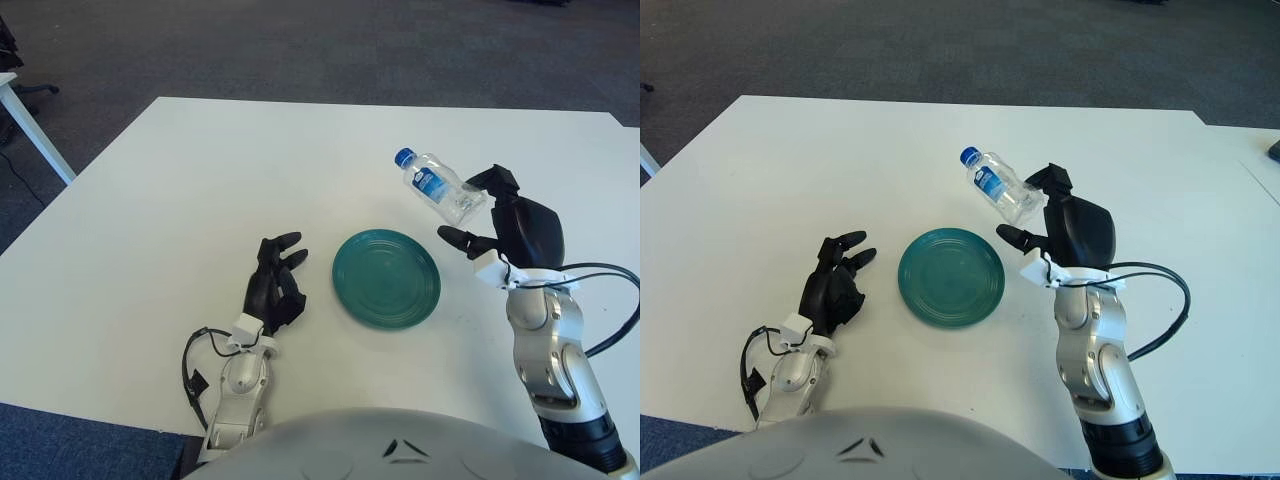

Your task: Put the bottle into the plate.

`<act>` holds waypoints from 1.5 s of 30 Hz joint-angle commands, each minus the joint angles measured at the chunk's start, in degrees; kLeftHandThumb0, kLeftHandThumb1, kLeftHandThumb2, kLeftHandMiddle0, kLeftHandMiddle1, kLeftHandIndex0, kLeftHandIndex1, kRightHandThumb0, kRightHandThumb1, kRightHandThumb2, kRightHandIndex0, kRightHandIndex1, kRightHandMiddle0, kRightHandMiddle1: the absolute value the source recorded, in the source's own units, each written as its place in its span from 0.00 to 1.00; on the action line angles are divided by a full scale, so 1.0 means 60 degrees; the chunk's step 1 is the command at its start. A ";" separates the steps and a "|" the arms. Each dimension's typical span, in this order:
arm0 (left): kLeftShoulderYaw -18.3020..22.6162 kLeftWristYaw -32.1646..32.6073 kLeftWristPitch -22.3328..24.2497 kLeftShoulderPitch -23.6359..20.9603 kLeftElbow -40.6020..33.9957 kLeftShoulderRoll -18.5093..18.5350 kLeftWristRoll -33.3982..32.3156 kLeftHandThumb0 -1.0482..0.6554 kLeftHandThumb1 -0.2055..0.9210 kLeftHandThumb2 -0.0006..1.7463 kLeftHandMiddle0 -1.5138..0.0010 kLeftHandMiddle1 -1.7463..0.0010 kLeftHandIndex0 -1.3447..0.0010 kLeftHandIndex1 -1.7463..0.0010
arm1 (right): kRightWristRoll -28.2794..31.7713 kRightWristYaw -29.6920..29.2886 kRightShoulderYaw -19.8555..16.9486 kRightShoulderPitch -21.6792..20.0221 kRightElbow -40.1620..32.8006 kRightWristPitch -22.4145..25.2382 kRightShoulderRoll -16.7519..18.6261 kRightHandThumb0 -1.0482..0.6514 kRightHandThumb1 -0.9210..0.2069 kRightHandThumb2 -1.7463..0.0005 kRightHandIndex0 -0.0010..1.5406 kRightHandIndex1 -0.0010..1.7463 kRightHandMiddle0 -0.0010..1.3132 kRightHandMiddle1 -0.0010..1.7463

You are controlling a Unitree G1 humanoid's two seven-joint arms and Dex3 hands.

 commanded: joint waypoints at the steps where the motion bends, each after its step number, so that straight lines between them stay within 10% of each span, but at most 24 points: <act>1: 0.0078 0.0009 0.0488 0.0175 0.0434 0.0057 -0.0018 0.15 1.00 0.59 0.73 0.58 0.91 0.32 | 0.0001 0.0189 -0.0009 0.0197 -0.0242 -0.0247 0.0005 0.34 0.20 0.49 0.86 1.00 0.85 1.00; 16: 0.0017 0.0131 0.0448 0.0279 0.0216 0.0018 0.0192 0.16 1.00 0.59 0.74 0.58 0.92 0.32 | -0.0533 -0.0576 0.0603 0.1109 -0.0057 -0.1996 0.0004 0.36 0.24 0.47 0.84 1.00 0.81 1.00; 45: -0.0137 0.0177 0.0207 0.0593 -0.0248 0.0077 0.0375 0.15 1.00 0.59 0.73 0.57 0.88 0.31 | -0.0269 -0.0100 0.0942 0.2477 -0.0132 -0.2982 0.0241 0.33 0.15 0.50 0.84 1.00 0.85 1.00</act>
